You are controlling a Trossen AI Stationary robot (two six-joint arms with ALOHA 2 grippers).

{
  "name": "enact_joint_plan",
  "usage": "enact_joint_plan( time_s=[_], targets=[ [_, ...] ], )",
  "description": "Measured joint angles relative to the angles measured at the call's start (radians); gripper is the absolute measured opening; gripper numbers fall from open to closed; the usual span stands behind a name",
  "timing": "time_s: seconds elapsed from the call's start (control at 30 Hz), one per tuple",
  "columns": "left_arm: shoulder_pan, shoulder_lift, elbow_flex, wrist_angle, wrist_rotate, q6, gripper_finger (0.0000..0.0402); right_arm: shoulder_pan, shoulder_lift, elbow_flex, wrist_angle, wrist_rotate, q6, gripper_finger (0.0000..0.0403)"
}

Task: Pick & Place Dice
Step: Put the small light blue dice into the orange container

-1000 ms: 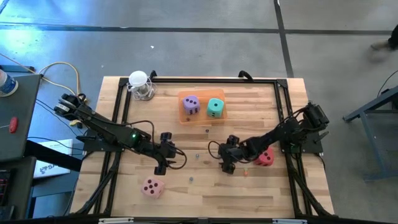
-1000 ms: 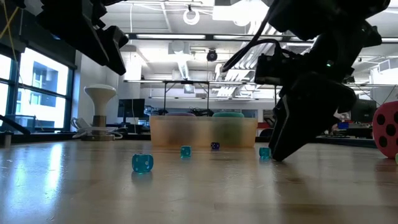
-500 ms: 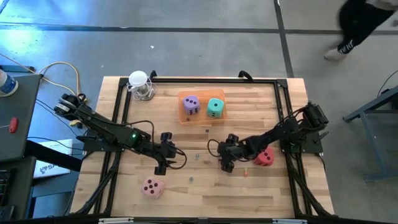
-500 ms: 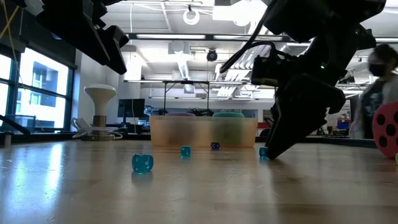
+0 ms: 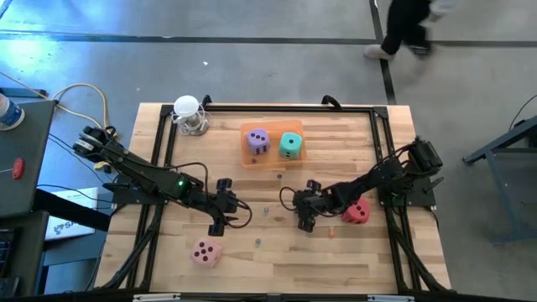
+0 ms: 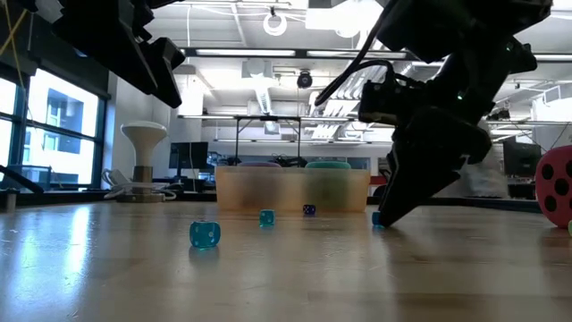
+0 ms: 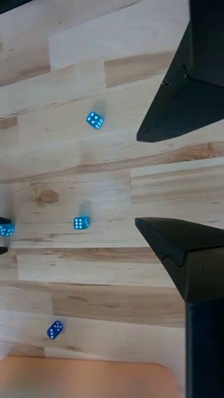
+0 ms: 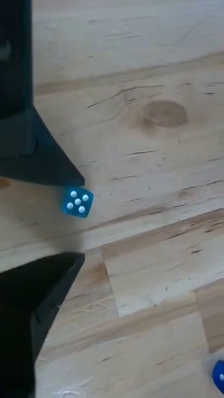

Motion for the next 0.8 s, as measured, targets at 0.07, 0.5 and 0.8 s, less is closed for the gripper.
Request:
enact_joint_plan(
  time_s=[0.07,0.5,0.8],
  targets=[
    [0.000,0.000,0.000,0.001,0.000,-0.007,0.0201,-0.002,0.000,0.000,0.009,-0.003,-0.020,0.0145],
    [-0.003,0.000,-0.008,0.029,0.000,-0.034,0.0201,-0.043,-0.018,-0.003,0.049,-0.051,-0.170,0.0033],
    [-0.003,0.000,-0.008,0.033,0.000,-0.033,0.0201,-0.059,-0.091,0.040,0.047,-0.007,-0.250,0.0034]
  ],
)
